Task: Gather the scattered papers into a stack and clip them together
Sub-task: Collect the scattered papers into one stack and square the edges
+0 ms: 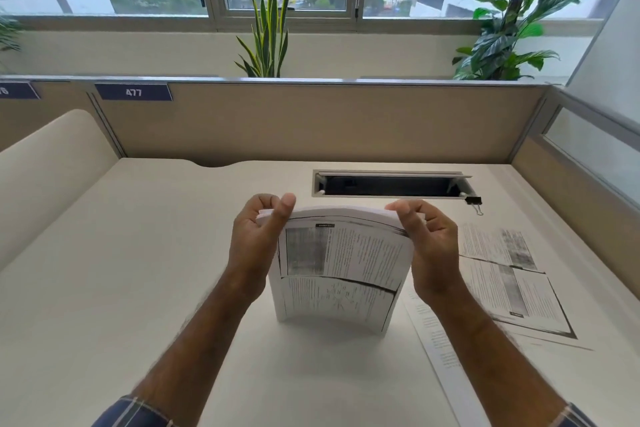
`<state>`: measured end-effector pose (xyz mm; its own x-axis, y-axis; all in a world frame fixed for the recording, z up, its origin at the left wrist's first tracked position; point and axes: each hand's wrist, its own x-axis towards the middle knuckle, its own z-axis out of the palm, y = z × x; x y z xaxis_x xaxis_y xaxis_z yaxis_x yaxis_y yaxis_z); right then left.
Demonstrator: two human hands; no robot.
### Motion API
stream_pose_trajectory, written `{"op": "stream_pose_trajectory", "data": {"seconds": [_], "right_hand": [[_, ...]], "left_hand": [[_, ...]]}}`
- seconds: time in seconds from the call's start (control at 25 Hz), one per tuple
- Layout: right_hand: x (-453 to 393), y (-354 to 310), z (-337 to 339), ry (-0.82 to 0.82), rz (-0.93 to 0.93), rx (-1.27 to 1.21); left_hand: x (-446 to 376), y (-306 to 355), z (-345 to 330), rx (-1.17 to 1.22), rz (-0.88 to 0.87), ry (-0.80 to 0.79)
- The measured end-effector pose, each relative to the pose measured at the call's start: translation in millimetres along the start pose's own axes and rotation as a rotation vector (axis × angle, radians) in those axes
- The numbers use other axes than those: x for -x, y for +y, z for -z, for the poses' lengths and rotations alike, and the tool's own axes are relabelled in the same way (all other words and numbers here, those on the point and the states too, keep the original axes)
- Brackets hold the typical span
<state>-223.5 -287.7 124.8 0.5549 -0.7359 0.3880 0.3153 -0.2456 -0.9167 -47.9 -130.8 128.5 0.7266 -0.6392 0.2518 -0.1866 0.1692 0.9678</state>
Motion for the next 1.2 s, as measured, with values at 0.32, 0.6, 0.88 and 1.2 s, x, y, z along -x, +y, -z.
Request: {"op": "stream_pose_trajectory", "data": {"seconds": [0.32,0.6,0.88,1.2], "right_hand": [[29,57,19,-0.29,-0.36,0.014],[54,90,10,-0.076,-0.388,0.106],[74,98,8,-0.011,-0.413,0.167],[68,86,22,-0.056,-0.497,0.147]], "left_hand": [[9,-65,23,0.026,0.276,-0.382],[34,-107,8,-0.085,0.26,-0.137],[52,-112,-2,-0.139,0.251,-0.108],[57,-111,-4,-0.142,0.3,-0.158]]}}
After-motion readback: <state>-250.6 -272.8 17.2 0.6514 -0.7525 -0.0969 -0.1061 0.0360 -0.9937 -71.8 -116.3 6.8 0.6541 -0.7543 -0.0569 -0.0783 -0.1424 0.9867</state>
